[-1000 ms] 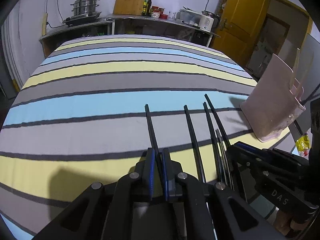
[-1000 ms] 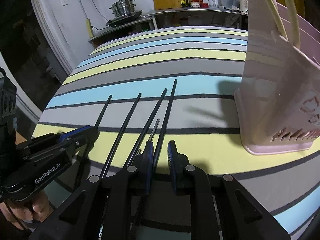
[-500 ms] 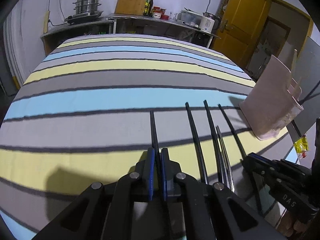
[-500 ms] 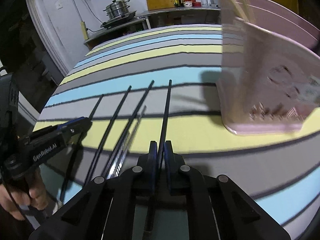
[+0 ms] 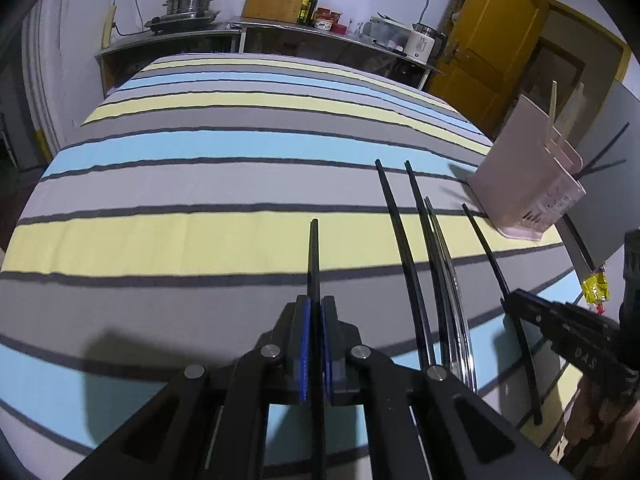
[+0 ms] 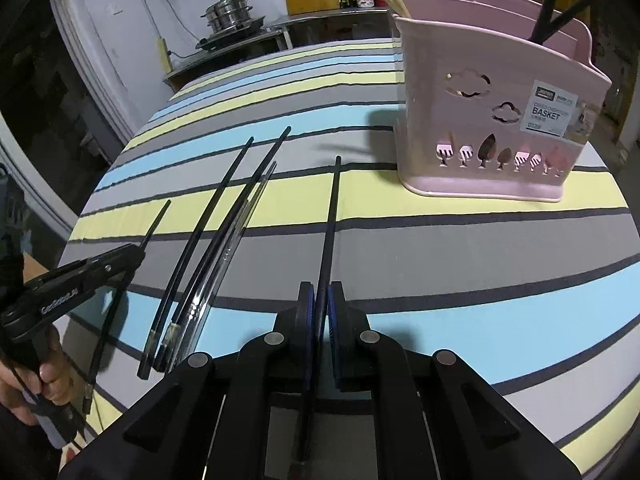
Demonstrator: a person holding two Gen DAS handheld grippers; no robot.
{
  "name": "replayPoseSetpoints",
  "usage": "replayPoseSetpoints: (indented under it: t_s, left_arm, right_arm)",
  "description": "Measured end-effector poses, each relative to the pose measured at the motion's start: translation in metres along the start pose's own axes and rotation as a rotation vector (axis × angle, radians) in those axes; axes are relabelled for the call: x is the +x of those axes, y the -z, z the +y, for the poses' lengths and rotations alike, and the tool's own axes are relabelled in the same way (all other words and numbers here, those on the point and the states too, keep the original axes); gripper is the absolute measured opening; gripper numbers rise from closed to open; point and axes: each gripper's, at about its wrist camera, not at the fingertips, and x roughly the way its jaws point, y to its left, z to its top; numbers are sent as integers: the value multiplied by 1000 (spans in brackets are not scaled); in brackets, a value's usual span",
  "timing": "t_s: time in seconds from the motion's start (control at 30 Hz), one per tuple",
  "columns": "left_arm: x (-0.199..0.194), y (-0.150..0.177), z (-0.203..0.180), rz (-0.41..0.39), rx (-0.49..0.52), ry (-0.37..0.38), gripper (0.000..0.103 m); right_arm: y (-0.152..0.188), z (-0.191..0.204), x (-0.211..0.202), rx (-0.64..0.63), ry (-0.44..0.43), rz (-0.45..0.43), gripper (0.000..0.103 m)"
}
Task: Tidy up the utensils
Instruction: 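Grasp a black chopstick with the left tool while the right tool grasps another black chopstick, then lift both held black chopsticks and carry them over the pink holder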
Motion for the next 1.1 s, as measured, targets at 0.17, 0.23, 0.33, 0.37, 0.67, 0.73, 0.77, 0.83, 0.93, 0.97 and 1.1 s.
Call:
replayPoseSetpoints:
  t_s: [0.17, 0.23, 0.33, 0.37, 0.67, 0.73, 0.77, 0.83, 0.93, 0.97, 1.1]
  left_arm:
    - [0, -2, -1, 11, 1, -10, 5]
    - [1, -2, -2, 13, 7, -17, 5]
    - [2, -3, -3, 17, 14, -23, 5]
    - [2, -3, -3, 18, 14, -23, 5]
    - [3, -3, -3, 16, 11, -20, 5]
    - [3, -3, -3, 16, 12, -22, 5]
    - [3, -3, -3, 16, 12, -23, 5]
    - [3, -4, -4, 17, 17, -26, 5]
    - [5, -6, -7, 24, 39, -38, 5]
    - [6, -7, -8, 28, 45, -43, 5]
    - [9, -12, -14, 51, 70, -55, 5]
  right_arm:
    - [-10, 5, 6, -31, 18, 20, 8]
    - [-16, 6, 11, -40, 25, 29, 8]
    - [-25, 4, 16, -32, 28, 42, 8]
    - [-27, 4, 17, -29, 32, 50, 8]
    - [-51, 10, 29, -37, 56, 64, 11]
    - [-55, 9, 34, -42, 54, 63, 11]
    - [-58, 9, 35, -42, 54, 61, 11]
    - [-61, 7, 38, -37, 48, 58, 11]
    - [-61, 7, 38, -43, 49, 54, 9]
    - [-61, 8, 38, -45, 54, 54, 8]
    - [-61, 7, 36, -36, 29, 62, 7]
